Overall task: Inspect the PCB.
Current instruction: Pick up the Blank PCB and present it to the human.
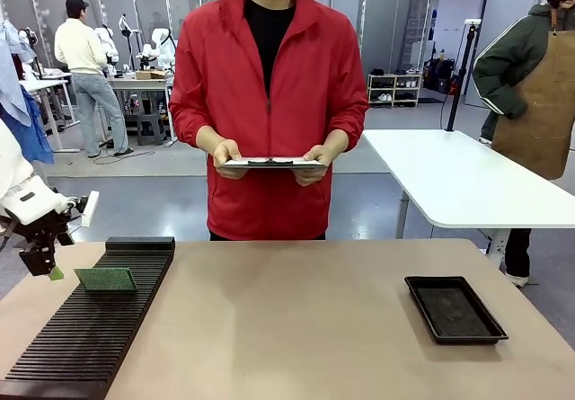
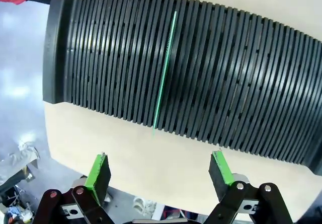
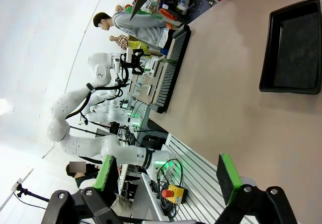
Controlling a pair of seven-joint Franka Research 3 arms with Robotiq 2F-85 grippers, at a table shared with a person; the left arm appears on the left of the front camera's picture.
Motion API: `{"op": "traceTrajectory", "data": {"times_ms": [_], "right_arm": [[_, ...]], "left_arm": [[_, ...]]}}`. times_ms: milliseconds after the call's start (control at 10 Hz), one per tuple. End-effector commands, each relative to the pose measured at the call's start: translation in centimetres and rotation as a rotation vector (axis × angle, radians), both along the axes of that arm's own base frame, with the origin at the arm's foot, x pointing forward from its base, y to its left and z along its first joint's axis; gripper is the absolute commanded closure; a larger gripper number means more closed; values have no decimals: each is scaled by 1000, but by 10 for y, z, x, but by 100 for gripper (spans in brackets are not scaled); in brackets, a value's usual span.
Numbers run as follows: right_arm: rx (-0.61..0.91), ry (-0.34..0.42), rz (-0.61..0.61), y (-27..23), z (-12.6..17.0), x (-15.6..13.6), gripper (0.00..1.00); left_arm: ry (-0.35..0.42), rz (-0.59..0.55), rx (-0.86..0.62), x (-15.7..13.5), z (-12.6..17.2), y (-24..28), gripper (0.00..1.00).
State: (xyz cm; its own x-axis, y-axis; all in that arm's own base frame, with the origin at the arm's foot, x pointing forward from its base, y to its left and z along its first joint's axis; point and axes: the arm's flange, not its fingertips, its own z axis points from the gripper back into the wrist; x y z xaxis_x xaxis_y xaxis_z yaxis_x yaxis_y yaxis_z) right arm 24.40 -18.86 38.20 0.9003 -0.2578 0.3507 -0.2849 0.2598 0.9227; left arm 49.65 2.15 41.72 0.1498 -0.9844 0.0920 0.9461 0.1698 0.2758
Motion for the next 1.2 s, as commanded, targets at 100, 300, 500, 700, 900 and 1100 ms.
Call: {"op": "traceTrajectory", "data": {"times_ms": [100, 300, 500, 700, 900, 1100], "right_arm": [[9, -9, 0, 0, 2, 0, 0], [9, -9, 0, 0, 2, 0, 0], [9, -9, 0, 0, 2, 0, 0], [9, -9, 0, 0, 2, 0, 0], [9, -9, 0, 0, 2, 0, 0], [9, -9, 0, 0, 2, 0, 0]], "left_arm": [[8, -36, -2, 14, -9, -8, 0], [13, -17, 35, 20, -21, -13, 0], [30, -16, 44, 29, -33, -16, 0], [42, -9, 57, 35, -40, -15, 0], [65, -14, 54, 42, -49, -14, 0], [75, -20, 43, 43, -53, -13, 21]]}}
